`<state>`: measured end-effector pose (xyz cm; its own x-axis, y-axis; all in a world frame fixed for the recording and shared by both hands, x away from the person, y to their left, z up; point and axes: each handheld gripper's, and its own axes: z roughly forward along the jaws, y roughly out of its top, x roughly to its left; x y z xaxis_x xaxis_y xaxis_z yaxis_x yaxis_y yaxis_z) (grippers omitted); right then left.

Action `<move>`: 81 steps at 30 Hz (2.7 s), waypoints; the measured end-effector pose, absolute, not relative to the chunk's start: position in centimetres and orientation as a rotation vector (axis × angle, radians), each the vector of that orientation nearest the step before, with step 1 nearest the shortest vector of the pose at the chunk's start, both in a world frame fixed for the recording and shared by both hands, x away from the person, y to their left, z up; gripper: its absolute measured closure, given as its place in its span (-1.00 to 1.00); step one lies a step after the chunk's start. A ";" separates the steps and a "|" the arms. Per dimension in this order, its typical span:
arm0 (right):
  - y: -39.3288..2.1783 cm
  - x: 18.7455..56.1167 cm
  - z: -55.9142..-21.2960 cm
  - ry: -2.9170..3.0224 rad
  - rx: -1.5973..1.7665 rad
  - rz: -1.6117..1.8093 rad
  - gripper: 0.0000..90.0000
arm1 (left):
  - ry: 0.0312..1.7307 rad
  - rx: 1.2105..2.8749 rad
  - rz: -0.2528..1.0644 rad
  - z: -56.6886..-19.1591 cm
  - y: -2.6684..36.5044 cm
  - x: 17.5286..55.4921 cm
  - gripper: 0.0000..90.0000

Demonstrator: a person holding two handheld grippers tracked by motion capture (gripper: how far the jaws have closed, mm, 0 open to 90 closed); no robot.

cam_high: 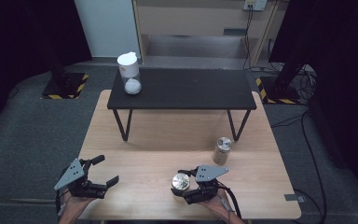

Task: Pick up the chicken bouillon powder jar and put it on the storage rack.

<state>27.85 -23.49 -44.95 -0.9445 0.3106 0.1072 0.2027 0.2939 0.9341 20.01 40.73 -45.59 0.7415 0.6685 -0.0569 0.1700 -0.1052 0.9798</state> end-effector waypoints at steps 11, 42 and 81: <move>-23.4 27.8 -44.9 2.445 0.489 1.747 -0.23 | 0.680 1.654 0.478 -45.6 40.8 20.1 -0.98; -22.5 29.7 -38.4 2.485 0.480 1.732 -0.23 | 0.678 1.660 0.467 -45.6 40.8 20.2 -0.98; -22.3 34.3 -23.7 2.444 0.511 1.706 -0.23 | 0.677 1.664 0.459 -45.6 40.7 20.3 -0.98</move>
<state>34.32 -22.34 -23.74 -0.9362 0.3384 0.0950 0.2058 0.3088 0.9286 20.32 40.67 -45.59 0.7510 0.6570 -0.0661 0.1811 -0.1088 0.9774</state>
